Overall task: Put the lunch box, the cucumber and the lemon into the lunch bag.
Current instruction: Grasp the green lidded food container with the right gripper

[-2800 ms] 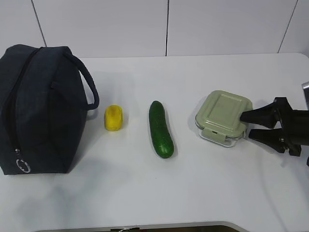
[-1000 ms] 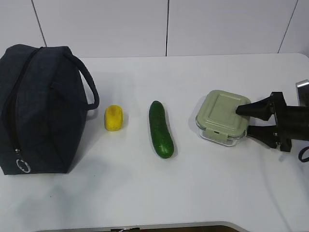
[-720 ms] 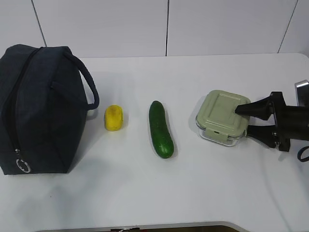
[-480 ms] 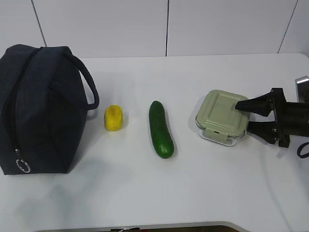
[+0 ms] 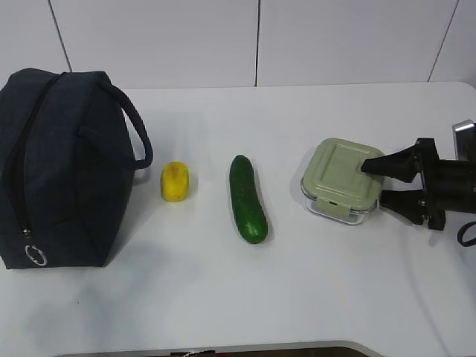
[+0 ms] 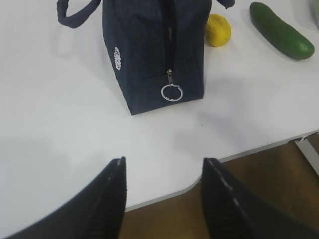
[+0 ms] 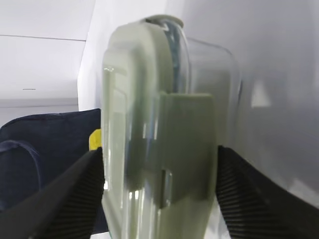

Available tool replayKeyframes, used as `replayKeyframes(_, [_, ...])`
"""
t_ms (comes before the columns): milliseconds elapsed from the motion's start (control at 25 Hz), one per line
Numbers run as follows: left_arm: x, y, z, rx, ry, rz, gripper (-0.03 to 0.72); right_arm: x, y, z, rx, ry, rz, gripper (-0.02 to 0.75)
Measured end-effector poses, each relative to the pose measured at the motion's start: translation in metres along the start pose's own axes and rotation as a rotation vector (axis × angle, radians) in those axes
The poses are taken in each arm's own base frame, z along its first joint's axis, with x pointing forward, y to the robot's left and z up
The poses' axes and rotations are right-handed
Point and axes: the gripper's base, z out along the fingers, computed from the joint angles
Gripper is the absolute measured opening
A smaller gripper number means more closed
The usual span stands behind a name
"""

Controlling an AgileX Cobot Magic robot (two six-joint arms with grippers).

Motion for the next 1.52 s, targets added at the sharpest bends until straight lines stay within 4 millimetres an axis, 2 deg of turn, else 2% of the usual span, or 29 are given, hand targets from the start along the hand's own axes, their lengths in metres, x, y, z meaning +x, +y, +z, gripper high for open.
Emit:
replayKeyframes(320, [0.0, 0.0, 0.0, 0.0, 0.0, 0.0, 0.35, 0.0015, -0.0022, 0.0008, 0.002, 0.013, 0.005, 0.489])
replayKeyframes(840, [0.0, 0.0, 0.0, 0.0, 0.0, 0.0, 0.35, 0.0017, -0.0023, 0.0008, 0.003, 0.015, 0.006, 0.481])
replayKeyframes(1080, [0.0, 0.0, 0.0, 0.0, 0.0, 0.0, 0.35, 0.0017, -0.0023, 0.0008, 0.003, 0.015, 0.006, 0.428])
replayKeyframes(1520, [0.0, 0.0, 0.0, 0.0, 0.0, 0.0, 0.35, 0.0018, -0.0023, 0.0009, 0.001, 0.016, 0.011, 0.419])
